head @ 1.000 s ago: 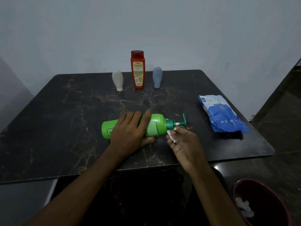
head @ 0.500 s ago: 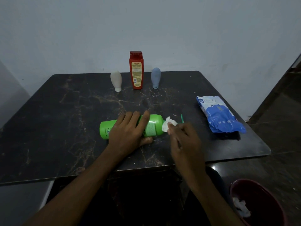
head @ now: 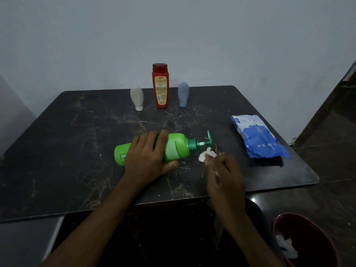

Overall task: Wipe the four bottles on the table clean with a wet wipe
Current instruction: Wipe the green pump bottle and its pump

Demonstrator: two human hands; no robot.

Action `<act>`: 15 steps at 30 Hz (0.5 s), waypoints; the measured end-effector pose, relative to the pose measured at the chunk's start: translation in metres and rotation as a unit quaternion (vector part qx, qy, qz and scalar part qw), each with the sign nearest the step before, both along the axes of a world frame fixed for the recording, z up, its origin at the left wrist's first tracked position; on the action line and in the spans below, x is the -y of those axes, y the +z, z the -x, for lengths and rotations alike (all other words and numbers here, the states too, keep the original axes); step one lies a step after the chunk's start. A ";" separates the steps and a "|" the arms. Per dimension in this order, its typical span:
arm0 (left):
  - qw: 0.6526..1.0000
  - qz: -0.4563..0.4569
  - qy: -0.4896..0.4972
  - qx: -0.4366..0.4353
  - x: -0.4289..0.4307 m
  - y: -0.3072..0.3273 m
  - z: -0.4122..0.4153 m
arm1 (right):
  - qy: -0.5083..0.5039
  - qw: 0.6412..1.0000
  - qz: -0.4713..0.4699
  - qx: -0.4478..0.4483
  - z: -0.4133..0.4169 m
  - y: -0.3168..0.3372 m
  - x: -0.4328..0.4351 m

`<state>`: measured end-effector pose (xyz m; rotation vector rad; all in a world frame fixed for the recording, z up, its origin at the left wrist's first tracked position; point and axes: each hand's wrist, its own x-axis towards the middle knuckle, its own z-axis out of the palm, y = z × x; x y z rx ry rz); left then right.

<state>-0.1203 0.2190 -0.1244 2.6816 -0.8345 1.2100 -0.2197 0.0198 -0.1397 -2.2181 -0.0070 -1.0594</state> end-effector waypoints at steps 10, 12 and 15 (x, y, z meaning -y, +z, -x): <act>0.994 0.108 -0.021 0.013 -0.008 0.005 0.002 | 0.172 0.944 -0.282 0.014 0.001 0.087 0.026; 0.993 0.111 -0.024 0.005 -0.009 0.006 0.002 | 0.194 0.965 -0.178 0.018 -0.003 0.096 0.022; 0.993 0.117 -0.022 -0.008 -0.011 0.008 0.004 | 0.190 0.981 -0.020 0.033 -0.008 0.098 0.013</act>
